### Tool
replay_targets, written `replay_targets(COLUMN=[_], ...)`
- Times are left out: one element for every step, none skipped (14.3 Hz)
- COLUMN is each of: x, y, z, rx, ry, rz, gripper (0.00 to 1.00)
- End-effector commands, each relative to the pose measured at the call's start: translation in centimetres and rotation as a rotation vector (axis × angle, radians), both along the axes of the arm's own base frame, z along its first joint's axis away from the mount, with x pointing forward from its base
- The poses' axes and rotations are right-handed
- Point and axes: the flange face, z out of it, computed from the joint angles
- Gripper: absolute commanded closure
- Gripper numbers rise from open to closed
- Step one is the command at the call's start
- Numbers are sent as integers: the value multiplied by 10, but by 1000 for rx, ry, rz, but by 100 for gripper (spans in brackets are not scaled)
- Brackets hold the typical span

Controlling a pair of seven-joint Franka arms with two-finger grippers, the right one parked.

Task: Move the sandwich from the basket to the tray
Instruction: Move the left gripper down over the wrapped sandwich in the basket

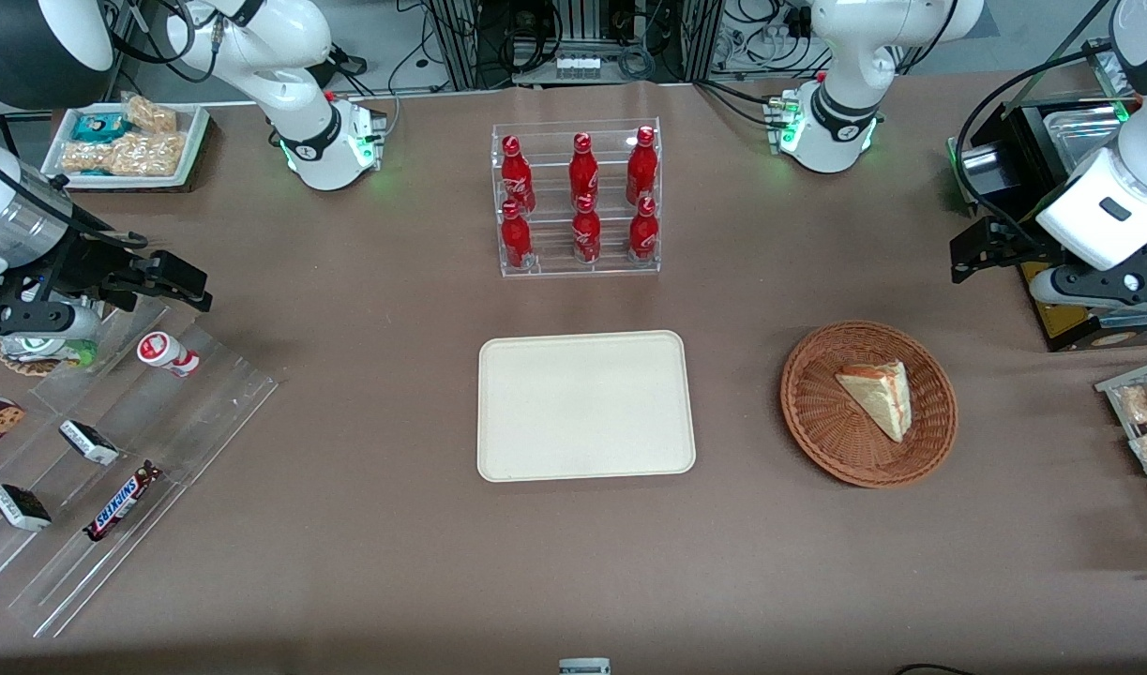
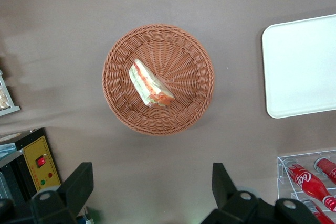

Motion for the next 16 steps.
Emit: replay_targets(x=[-1, -1, -1, -1, -2, -3, -4, -4, -4, -4, -2, -1, 0, 1, 1, 2], y=[-2, -1, -2, -1, -2, -1, -1, -1, 0, 0, 0, 3, 3, 4, 3, 3], z=[1, 2, 2, 2, 3, 1, -1, -2, -4, -6, -17, -27, -44, -59, -80, -98], rx=[8, 8, 8, 8, 8, 9, 11, 12, 12, 14, 23, 45, 50, 52, 53, 52], ry=[13, 12, 12, 12, 13, 27, 40, 53, 59, 62, 70, 72, 88, 88, 90, 81], rz=[-5, -4, -5, -4, -4, -2, -3, -3, -2, 0, 4, 10, 9, 10, 7, 4], gripper=[0, 0, 0, 0, 0, 0, 0, 0, 0, 0, 0, 0, 0, 0, 0, 0])
